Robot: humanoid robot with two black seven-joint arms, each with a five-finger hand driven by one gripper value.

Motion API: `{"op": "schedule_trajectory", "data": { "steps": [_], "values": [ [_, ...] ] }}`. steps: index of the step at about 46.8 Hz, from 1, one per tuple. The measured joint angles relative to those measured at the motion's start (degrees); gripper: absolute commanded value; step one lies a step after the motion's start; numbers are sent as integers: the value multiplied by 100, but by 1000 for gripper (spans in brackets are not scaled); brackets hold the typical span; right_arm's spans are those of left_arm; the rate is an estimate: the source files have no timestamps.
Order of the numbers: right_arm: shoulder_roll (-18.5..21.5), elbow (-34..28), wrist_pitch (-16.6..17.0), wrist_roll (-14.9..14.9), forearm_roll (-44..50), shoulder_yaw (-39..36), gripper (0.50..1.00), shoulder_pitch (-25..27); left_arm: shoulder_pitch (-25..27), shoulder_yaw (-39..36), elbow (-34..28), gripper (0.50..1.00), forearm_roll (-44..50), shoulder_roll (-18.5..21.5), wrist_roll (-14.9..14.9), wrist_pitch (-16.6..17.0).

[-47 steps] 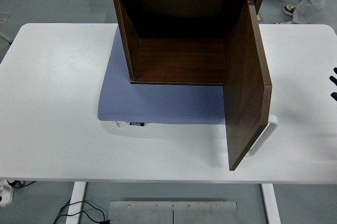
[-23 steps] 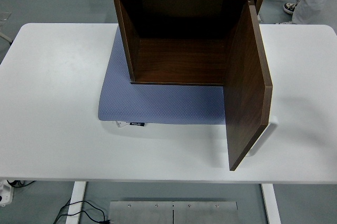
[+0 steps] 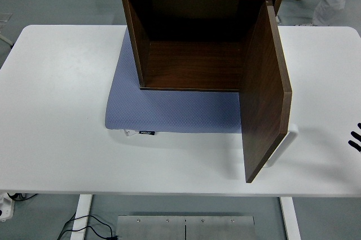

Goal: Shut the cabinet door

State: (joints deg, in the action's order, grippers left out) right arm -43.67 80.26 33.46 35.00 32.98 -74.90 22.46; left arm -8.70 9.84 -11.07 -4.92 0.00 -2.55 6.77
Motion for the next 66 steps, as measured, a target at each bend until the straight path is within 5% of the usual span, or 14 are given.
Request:
{"op": "schedule_trajectory", "data": {
  "steps": [18, 66],
  "values": [
    [145, 611, -6, 0, 458, 53, 1000, 73, 0, 0, 0, 1000, 0, 0, 1, 0],
    [1451, 963, -95, 0, 1713, 590, 1000, 10, 0, 0, 0, 1000, 0, 0, 0, 0]
  ]
}}
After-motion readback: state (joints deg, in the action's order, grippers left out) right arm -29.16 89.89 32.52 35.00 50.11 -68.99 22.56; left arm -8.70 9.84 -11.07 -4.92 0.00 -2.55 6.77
